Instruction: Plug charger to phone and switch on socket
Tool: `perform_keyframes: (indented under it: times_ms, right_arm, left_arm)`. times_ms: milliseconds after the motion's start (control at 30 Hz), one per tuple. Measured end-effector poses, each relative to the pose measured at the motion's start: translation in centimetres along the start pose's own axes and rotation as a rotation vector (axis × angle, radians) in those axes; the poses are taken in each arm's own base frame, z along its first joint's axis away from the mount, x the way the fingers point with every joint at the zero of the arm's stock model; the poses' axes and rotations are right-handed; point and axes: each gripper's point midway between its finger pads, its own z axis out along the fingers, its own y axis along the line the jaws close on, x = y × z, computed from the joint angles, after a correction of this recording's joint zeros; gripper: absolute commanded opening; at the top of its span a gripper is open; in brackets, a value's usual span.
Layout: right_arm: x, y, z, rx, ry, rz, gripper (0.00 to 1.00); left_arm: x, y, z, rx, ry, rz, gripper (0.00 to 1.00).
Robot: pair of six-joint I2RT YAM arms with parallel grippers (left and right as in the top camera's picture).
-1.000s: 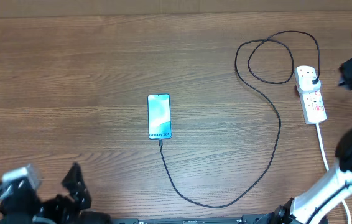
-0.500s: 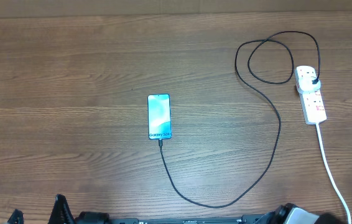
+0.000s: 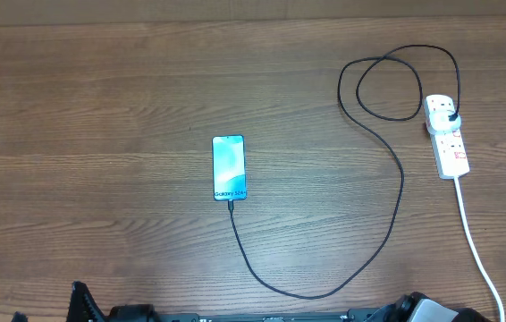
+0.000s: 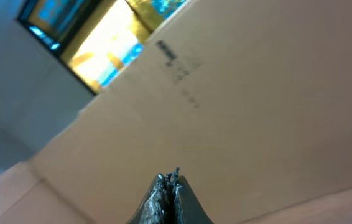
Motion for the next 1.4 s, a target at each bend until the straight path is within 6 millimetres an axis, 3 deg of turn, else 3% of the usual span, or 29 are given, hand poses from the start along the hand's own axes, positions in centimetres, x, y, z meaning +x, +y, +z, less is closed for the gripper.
perform_keyframes:
  times_ms: [100,233,400,600,733,867,1000,1200,1400]
  right_arm:
    - [0.5,1.4,-0.8,-0.028,0.015,0.014,0.04]
    - [2.0,1.4,-1.5,-0.01,0.062,0.058,0.04]
    - [2.3,1.1,-1.5,-0.001,0.074,0.068,0.04]
    - [2.4,1.7,-2.0,-0.011,0.07,0.044,0.04]
    - [3.4,3.9,-3.1,-0.057,0.078,-0.014,0.04]
    - [4.9,7.2,-5.2,-0.132,0.08,-0.097,0.04]
    - [6.2,9.5,-9.1,-0.162,0.022,-0.168,0.04]
    - [6.3,10.9,-14.5,-0.178,-0.149,-0.253,0.04]
    - [6.8,10.9,-16.7,-0.19,-0.235,-0.298,0.04]
  left_arm:
    - [0.0,0.1,-0.1,-0.013,-0.009,-0.006,1.0]
    - [0.1,0.4,-1.1,0.005,-0.047,-0.016,1.0]
    - [0.5,1.1,-3.1,0.043,-0.129,-0.039,1.0]
    - [3.6,2.9,-4.0,0.004,-0.046,-0.017,1.0]
    - [5.9,3.9,-4.0,-0.04,0.046,0.002,1.0]
    - [5.9,3.9,-4.0,-0.04,0.046,-0.006,1.0]
    - [5.9,3.9,-4.0,-0.04,0.046,-0.012,1.0]
    - [5.5,3.7,-4.0,-0.032,0.03,-0.022,1.0]
    - [2.6,2.2,-3.0,0.02,-0.082,-0.11,1.0]
